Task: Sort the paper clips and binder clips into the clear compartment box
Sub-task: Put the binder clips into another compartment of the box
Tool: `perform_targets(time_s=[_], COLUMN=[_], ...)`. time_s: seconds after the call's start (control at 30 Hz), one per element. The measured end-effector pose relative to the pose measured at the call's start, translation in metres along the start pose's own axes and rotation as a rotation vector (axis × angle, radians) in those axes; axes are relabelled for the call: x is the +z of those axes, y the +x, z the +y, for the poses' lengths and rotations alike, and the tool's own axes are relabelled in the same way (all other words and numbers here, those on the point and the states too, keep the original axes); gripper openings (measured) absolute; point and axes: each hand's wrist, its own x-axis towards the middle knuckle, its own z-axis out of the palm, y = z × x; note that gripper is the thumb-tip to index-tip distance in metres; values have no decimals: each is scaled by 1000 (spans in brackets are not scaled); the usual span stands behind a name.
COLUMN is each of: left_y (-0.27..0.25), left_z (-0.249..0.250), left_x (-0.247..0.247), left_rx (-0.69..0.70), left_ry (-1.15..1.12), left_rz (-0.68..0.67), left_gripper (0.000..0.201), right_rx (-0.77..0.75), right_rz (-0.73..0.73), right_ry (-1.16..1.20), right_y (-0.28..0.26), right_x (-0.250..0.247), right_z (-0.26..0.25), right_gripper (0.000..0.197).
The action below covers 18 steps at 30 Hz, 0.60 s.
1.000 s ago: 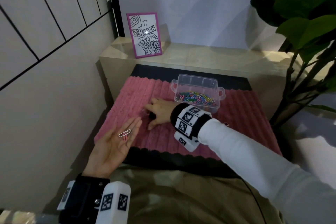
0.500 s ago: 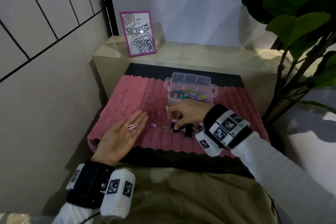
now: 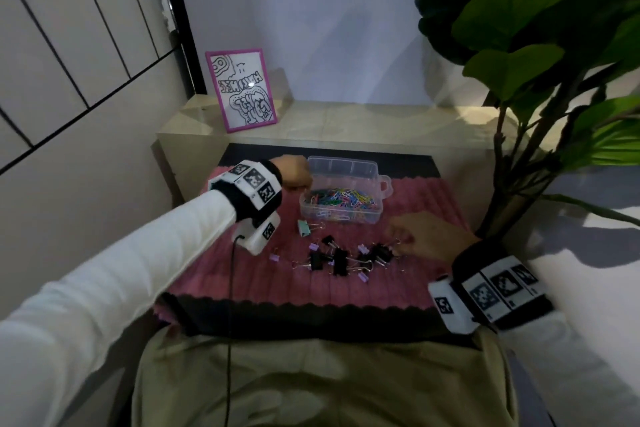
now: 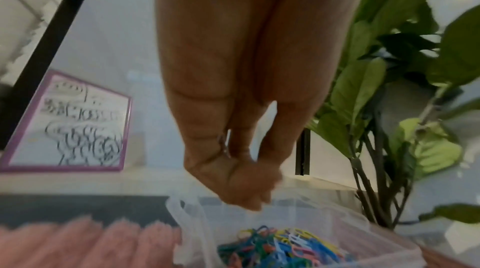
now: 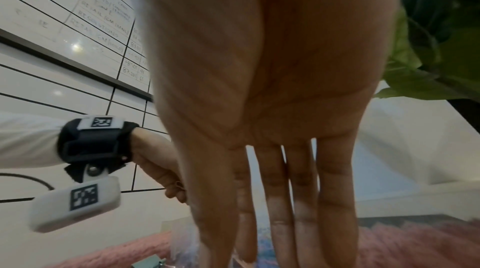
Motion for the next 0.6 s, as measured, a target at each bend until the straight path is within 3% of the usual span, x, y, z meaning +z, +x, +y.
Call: perform_targets(time_s=[0.07,0.17,0.43,0.53,0.6], left_y=[24,38,27,8,-9], left_z=[5,12,9,-2,-14], left_x=[4,10,8,5,2], left_rx=[-13,-5,84,249,332], left_ry=[5,-250,-257,-193,-290], left_rz=[-76,-188,-226,-112,-10], left_gripper=[22,16,37,42,38], right_rx=[10,5,-11,-51,-106], right_rz=[6,18,15,51,77], right_ry=[1,44,91,43,13], right_y=[-4,-8,1,5,6], right_x=[3,5,13,17,21], right_z=[4,13,8,0,-8], right_gripper=[24,22,18,20,23])
